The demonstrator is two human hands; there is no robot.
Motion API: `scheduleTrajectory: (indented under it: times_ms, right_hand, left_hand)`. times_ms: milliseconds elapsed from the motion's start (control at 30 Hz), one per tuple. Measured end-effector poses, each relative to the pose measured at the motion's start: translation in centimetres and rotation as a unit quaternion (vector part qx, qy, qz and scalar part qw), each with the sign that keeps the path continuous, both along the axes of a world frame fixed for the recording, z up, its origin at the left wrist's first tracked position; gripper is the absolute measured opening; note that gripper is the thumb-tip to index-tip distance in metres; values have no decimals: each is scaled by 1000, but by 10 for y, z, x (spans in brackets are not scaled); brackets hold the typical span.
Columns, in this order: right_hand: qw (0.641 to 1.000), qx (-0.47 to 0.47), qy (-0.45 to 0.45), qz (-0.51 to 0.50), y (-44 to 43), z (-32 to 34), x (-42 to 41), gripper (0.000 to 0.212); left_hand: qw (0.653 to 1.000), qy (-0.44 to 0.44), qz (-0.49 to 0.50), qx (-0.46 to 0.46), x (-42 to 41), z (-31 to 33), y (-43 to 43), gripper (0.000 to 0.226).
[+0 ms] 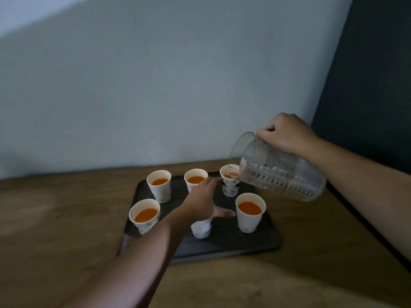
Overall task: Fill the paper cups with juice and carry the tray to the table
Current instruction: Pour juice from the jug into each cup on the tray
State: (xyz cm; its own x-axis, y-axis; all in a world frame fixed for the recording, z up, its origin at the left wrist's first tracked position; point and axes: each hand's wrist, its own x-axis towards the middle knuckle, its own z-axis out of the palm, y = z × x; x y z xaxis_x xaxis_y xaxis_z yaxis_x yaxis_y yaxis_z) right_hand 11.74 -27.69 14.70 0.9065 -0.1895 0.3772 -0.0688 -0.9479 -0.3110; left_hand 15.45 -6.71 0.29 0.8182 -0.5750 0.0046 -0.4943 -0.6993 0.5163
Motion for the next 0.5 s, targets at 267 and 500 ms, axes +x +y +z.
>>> scheduleTrajectory:
  times_ms: [267,500]
  right_hand:
    - [998,-34,30,-34,-22,-15,-15,41]
    - [997,-40,30,-64,-32,-20,4,41]
  left_hand:
    - [998,21,-44,48,-5,-7,-33,100]
    - [999,-19,20,39,21,-2,-37,102]
